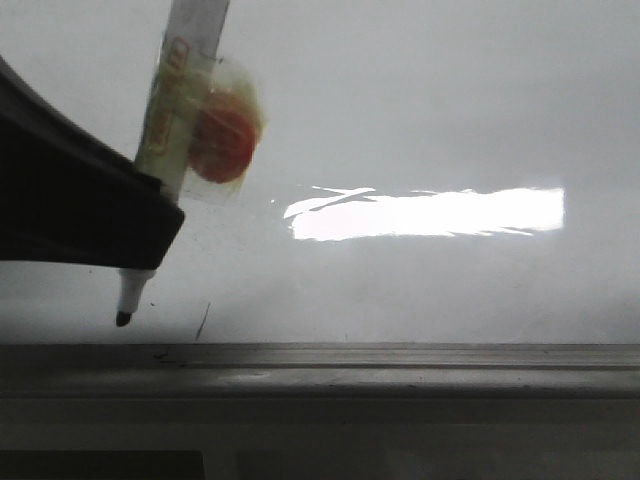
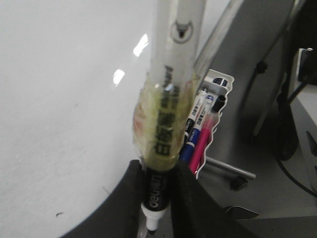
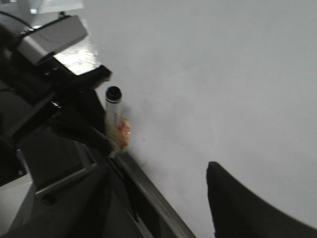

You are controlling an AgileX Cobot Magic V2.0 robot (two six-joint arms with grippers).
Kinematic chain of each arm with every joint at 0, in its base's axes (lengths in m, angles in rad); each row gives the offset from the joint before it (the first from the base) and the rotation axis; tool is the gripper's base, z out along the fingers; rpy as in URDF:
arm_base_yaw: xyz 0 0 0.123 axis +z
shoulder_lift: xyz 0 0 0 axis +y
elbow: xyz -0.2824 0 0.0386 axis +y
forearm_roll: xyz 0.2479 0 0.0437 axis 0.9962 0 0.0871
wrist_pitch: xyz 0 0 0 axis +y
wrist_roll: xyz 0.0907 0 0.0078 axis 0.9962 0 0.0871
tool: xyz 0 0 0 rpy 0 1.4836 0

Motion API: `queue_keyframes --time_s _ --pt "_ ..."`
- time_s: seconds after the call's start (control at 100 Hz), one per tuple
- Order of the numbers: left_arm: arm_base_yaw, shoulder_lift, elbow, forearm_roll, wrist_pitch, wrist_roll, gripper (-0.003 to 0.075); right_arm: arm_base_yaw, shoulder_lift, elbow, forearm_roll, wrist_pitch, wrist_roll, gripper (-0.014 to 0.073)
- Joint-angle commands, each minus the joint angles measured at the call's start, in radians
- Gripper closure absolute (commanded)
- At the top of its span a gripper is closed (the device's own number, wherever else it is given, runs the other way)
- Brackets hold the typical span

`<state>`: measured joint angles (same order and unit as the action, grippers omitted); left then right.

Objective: Write number 7 on whiteboard

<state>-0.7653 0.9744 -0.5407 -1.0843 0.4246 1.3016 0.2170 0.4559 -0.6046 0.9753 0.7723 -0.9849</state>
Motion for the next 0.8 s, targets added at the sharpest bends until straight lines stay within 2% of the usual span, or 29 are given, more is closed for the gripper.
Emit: queue_keyframes --time_s 0.0,0.26,0.42,0.61,0.79 --pt "-0.014 -0.016 -0.025 -0.125 -0.006 0.127 0.074 0.062 0.046 -0.034 0.134 -0.033 -0.14 0.0209" --pt "-0.015 -0.016 -0.025 -0.164 0.086 0.348 0.074 0.313 0.198 -0.034 0.132 -0.086 -0.264 0.0206" --pt "-0.015 -0.016 -0.025 -0.198 0.086 0.375 0.074 0.42 0.308 -0.063 0.143 -0.168 -0.326 0.0206" --pt "-0.015 -0.016 -0.025 -0.198 0.086 0.375 0.074 0.497 0.423 -0.124 0.173 -0.197 -0.403 0.0206" --pt "-0.015 -0.016 -0.025 -0.198 0.086 0.375 0.074 0.512 0.509 -0.166 0.189 -0.218 -0.413 0.0206"
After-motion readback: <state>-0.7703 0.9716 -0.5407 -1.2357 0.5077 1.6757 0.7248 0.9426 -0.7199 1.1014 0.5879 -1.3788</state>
